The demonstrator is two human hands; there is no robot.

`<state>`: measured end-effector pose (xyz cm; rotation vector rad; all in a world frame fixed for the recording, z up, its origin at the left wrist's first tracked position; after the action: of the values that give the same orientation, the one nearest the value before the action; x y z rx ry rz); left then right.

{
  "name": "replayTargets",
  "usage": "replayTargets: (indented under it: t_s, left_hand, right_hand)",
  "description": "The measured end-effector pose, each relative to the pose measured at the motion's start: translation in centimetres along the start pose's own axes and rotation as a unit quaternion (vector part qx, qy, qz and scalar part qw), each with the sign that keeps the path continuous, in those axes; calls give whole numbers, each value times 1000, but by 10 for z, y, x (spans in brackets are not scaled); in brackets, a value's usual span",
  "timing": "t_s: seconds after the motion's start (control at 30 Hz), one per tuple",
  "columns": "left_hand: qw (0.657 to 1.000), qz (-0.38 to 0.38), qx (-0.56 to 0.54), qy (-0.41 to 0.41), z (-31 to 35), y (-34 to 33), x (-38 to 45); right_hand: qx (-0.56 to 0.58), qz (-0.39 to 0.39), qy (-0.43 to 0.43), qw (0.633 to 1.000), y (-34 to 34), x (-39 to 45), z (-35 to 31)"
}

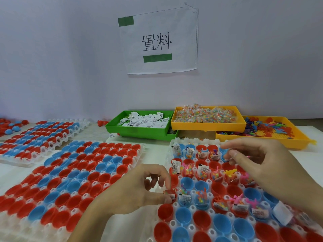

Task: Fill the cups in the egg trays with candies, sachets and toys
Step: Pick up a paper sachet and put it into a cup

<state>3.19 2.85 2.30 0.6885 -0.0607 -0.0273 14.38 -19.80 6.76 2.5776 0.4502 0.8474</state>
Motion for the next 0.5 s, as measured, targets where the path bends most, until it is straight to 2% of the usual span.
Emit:
replayTargets:
  t_s: [0.5]
  left_hand:
    - [999, 19, -43, -12, 1, -3, 3]
  right_hand:
    - [2, 4, -3, 1000, 0, 0, 0]
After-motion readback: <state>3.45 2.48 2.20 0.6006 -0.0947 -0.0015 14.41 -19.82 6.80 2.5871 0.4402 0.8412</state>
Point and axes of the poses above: each hand's wrist, its own x-axis towards the middle knuckle, its own y-axis out of the back of the hand, z = x × y, the point moved 7 cm from there along x, towards the middle knuckle, and after that the axes turned 4 degrees about z, right-handed, at the moved point
